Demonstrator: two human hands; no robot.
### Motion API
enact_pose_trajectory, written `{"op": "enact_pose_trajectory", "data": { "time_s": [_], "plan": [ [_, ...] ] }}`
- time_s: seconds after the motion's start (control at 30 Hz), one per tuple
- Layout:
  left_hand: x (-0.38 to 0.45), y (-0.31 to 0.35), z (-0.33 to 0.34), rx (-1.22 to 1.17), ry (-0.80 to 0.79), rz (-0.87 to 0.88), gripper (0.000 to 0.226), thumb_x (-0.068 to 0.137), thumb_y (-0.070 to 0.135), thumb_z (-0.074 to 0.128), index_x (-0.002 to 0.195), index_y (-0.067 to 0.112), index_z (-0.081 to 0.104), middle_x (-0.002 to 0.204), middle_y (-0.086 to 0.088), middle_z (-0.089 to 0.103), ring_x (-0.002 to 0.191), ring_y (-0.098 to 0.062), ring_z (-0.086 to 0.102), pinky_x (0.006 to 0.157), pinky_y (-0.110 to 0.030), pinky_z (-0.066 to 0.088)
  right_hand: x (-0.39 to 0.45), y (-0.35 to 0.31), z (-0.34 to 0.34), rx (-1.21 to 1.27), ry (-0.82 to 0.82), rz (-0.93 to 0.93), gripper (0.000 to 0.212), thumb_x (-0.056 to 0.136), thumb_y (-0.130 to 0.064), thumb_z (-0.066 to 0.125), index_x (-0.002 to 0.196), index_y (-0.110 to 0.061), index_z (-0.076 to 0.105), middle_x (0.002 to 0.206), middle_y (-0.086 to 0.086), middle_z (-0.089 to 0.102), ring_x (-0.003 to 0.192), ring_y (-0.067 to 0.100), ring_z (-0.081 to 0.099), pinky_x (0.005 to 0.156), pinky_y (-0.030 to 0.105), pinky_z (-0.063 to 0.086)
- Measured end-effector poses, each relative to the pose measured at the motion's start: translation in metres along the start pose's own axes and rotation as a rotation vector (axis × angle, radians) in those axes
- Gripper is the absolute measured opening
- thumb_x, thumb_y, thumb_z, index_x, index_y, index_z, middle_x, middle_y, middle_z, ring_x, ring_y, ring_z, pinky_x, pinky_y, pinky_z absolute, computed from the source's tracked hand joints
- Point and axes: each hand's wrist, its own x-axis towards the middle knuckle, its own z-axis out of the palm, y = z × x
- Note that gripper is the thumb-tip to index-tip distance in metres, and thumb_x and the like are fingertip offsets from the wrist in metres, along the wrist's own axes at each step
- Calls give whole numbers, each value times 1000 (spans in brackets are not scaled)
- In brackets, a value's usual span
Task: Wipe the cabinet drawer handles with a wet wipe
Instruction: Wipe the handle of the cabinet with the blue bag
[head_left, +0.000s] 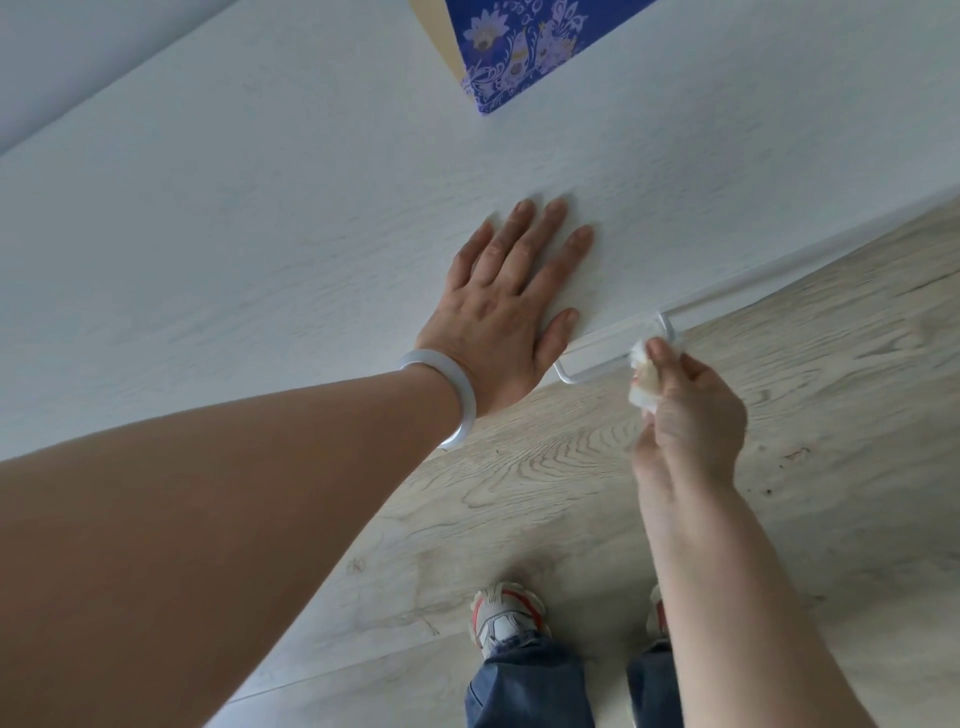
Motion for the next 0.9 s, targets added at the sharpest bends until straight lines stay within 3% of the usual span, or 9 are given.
{"op": "enact_pose_trajectory", "data": {
  "time_s": [0.1, 0.2, 0.4, 0.57, 0.73, 0.9],
  "plan": [
    [-1, 0, 0, 0, 4, -3, 60, 101, 45, 27, 156, 21, 18, 163, -6, 13, 151, -25, 7, 122, -46, 10, -27, 26, 13, -62, -82, 107, 10, 82, -10, 72, 77, -9, 65, 72, 3, 63, 64, 12, 57, 54, 16, 45],
    [-1, -1, 1, 3, -2, 0, 61, 101, 45, 26, 156, 21, 17, 163, -6, 13, 151, -25, 7, 122, -46, 10, -43, 37, 12, -48, -147, 220, 11, 80, -10, 74, 74, -9, 65, 70, 2, 63, 65, 12, 57, 60, 20, 46],
    [-1, -2, 0, -2, -5, -3, 61, 101, 46, 26, 156, 21, 16, 163, -5, 11, 151, -25, 6, 122, -46, 9, -10, 15, 3, 31, -101, 74, 7, 81, -12, 74, 78, -13, 67, 73, -2, 67, 69, 9, 61, 67, 20, 47],
    [0, -1, 1, -3, -2, 2, 61, 101, 46, 26, 156, 21, 18, 163, -6, 13, 151, -26, 7, 121, -46, 10, -31, 41, 6, -34, -258, 165, 19, 83, -13, 72, 68, -12, 61, 65, -1, 58, 61, 8, 54, 58, 17, 44],
    [-1, 0, 1, 0, -9, -12, 60, 101, 45, 26, 156, 22, 17, 163, -5, 12, 151, -25, 6, 121, -46, 10, -36, 49, 16, 154, -303, 273, 8, 84, -9, 69, 76, -11, 68, 71, -3, 67, 73, 8, 62, 70, 18, 48],
    [0, 1, 1, 2, -7, -11, 60, 100, 44, 27, 156, 22, 18, 163, -5, 12, 151, -25, 6, 121, -46, 9, -43, 51, 27, 328, -297, 394, 6, 86, -4, 66, 89, -9, 67, 74, -3, 66, 64, 1, 63, 64, 10, 48]
  ]
}}
